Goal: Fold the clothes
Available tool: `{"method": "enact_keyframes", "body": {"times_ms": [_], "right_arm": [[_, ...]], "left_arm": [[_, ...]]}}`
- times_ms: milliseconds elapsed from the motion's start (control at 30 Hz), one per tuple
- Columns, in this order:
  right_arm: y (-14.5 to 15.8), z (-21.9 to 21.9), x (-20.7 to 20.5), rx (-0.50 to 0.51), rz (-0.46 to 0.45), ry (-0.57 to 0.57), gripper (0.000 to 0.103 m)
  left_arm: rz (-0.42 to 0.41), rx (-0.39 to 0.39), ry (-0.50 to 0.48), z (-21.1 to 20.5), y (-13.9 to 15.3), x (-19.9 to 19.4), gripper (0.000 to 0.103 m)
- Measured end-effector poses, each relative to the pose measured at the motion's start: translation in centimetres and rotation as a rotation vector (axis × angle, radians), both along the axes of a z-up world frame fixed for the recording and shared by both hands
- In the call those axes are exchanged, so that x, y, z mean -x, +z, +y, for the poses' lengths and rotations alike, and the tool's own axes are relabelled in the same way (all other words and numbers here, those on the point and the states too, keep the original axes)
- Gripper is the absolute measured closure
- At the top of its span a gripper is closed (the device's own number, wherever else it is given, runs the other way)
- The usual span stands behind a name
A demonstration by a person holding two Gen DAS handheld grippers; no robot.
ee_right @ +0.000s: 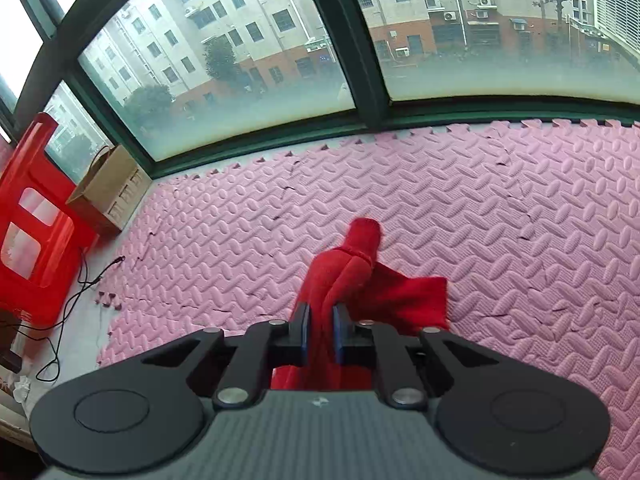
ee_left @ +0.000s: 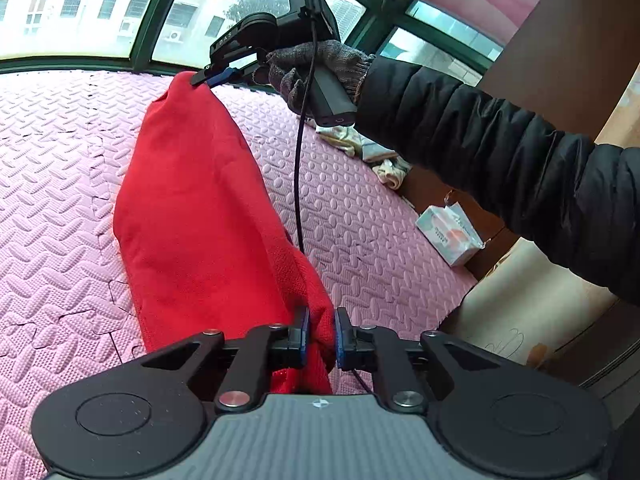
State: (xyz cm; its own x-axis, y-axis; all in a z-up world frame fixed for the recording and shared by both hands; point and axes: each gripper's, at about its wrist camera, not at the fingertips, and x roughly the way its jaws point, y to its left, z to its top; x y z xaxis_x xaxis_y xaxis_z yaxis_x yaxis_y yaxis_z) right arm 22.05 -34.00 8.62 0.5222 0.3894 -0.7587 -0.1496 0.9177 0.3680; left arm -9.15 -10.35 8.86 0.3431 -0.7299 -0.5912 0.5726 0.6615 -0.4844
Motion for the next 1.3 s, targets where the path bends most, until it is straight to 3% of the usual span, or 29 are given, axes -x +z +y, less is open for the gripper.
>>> {"method": "enact_keyframes", "body": {"times_ms": [200,400,500,567,700,833,1033,1133,1300], "right_arm": [[-4.0,-3.6,1.2,-0.051,0.028,-0.059,0.092],[-3.7,-5.0,3.9,-0.133,-0.093,-0.108,0.092],[-4.6,-5.3,4.1,-0.079,-0.09,-0.153,0.092],[-5.6,-5.5,3.9,-0.093,-0.074,-0.136,0.092],[-5.2,-6.0,4.2,-0.092,-0.101,-0.159,0.083],[-3.0,-5.5,5.4,-0.026,-0.174,-0.143,0.081],[-1.2,-2.8,6.3,0.021,-0.249,-0.027,0.076],[-2.2,-0.6,5.2,0.062,-0.208,0.04,0.075],[-3.9,0.1,4.4,0.202,-0.145,0.036,0.075]], "left_arm": [[0.037,-0.044,-0.04,-1.5,-1.0,-0.3,0.09],[0.045,-0.068,-0.061,-1.8,-1.1,-0.5,0.09],[0.046,-0.077,-0.07,-1.9,-1.2,-0.5,0.09],[0.048,-0.083,-0.076,-2.0,-1.3,-0.6,0.09],[0.051,-0.089,-0.078,-2.0,-1.4,-0.6,0.089],[0.046,-0.094,-0.08,-2.2,-1.5,-0.6,0.088],[0.038,-0.105,-0.086,-2.4,-1.6,-0.3,0.084],[0.039,-0.11,-0.078,-2.5,-1.7,-0.2,0.083],[0.028,-0.104,-0.068,-2.2,-1.3,0.0,0.077]]}}
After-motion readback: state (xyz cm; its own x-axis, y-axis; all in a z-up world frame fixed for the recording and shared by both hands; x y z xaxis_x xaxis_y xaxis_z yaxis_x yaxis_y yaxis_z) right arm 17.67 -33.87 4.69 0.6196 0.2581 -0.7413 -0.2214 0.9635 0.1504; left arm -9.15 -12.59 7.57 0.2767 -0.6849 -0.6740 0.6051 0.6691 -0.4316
